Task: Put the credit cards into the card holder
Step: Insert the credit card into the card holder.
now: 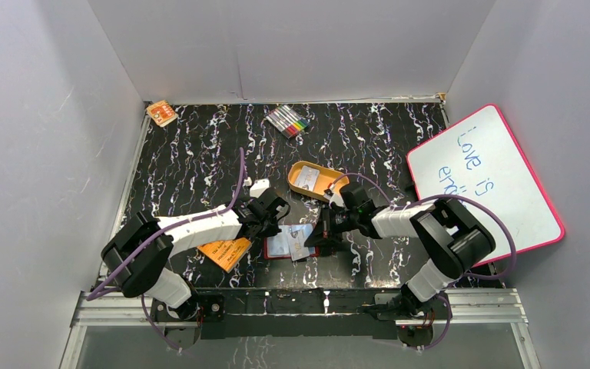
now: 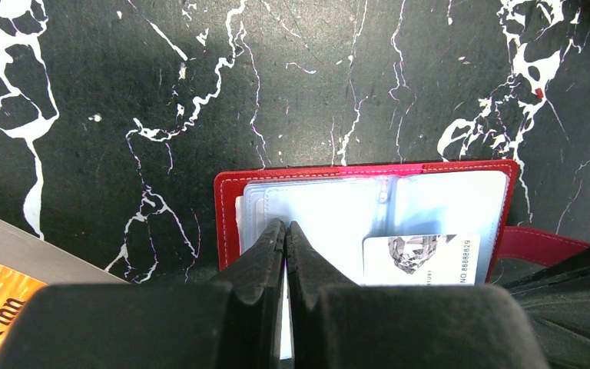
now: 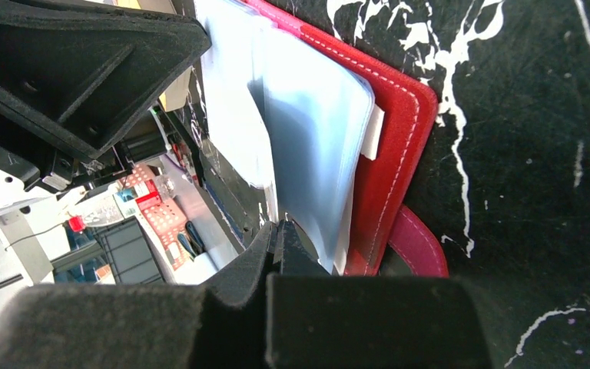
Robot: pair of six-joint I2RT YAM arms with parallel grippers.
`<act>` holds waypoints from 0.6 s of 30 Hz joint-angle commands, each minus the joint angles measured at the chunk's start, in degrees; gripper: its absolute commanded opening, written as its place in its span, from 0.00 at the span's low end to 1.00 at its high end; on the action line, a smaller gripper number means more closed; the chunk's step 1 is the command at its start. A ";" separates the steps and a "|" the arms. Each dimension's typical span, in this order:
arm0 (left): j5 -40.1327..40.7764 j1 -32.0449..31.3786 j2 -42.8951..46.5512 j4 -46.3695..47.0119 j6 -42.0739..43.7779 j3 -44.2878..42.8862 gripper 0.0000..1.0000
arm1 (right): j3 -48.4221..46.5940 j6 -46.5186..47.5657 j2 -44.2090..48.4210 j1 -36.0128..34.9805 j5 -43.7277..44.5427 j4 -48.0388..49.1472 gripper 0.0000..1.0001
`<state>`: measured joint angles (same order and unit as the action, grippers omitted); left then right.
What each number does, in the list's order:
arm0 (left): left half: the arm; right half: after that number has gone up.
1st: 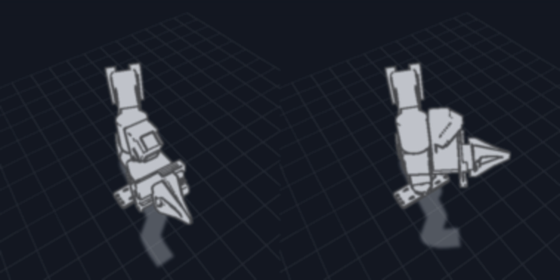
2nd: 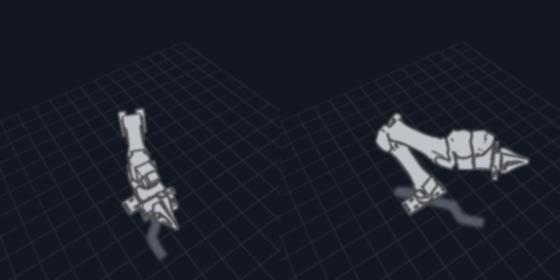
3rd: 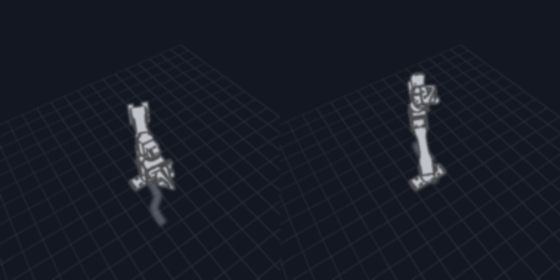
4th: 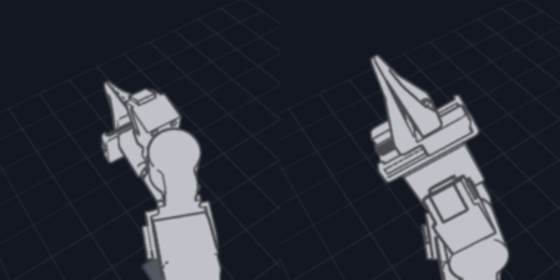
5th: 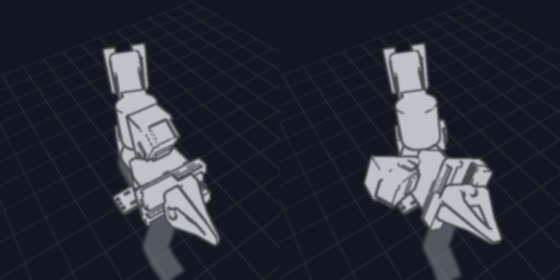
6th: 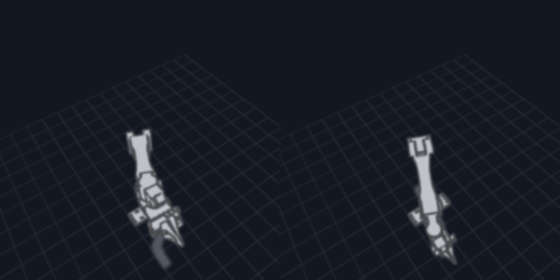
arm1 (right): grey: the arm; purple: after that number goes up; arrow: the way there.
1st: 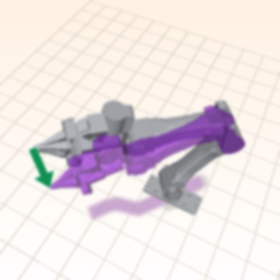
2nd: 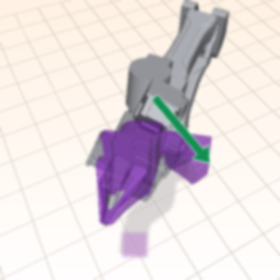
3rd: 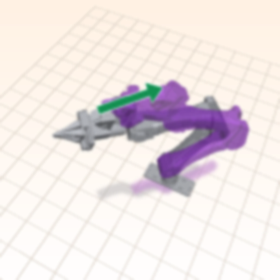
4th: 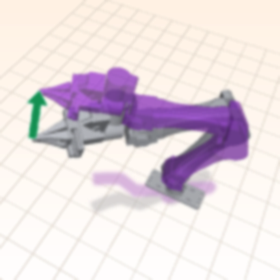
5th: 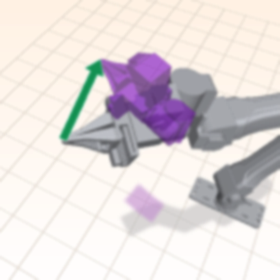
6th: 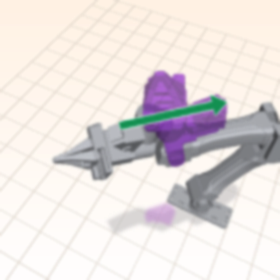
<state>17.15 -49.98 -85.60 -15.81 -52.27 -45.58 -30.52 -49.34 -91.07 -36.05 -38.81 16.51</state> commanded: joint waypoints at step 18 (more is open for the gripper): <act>0.17 0.23 0.09 -7.22 0.55 2.34 0.00 | 1.23 -1.15 2.00 0.12 -2.35 4.88 0.00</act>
<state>17.15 -49.98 -85.45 -15.88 -52.29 -45.47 -28.58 -49.74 -89.43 -36.01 -39.51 17.93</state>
